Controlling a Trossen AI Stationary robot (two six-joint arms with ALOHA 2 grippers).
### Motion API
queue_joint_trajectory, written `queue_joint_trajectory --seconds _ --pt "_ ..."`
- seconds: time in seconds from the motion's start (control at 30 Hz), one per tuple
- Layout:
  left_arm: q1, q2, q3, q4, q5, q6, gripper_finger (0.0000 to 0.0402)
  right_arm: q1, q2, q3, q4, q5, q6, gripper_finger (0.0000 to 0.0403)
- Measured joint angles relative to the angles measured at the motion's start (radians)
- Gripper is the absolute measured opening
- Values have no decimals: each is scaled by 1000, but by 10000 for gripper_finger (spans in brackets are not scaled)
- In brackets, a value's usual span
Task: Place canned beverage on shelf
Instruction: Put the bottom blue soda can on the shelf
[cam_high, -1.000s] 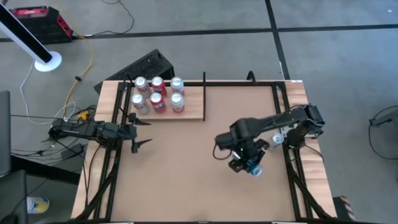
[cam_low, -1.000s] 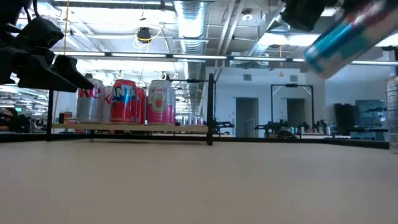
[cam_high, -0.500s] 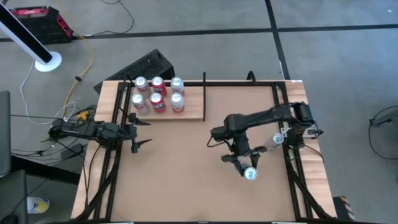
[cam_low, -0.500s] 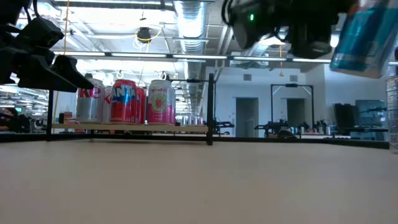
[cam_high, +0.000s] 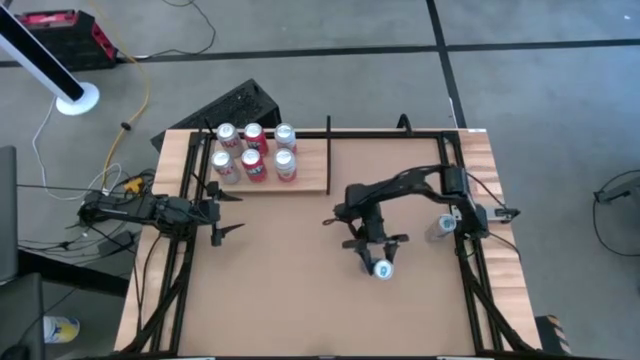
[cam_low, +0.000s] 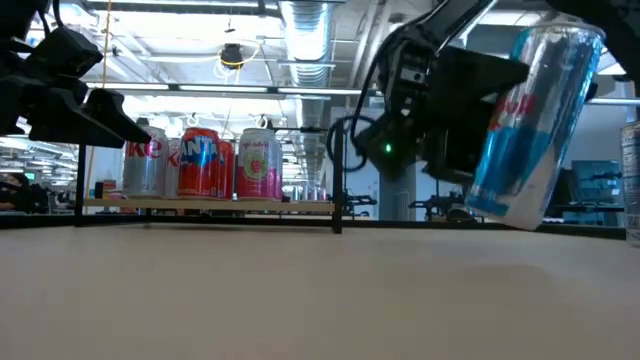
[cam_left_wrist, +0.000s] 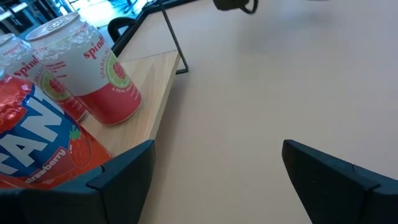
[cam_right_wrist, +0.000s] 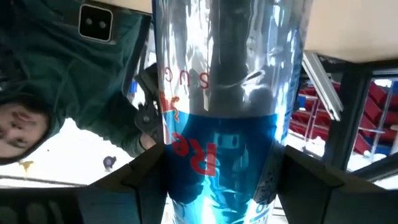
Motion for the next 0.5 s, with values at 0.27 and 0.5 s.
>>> queue_joint_trajectory --seconds 0.27,0.5 --pt "0 0 0 0 0 0 336 12 49 2 -12 1 -106 265" --pt "0 0 0 0 0 0 336 23 36 1 5 49 -106 265"
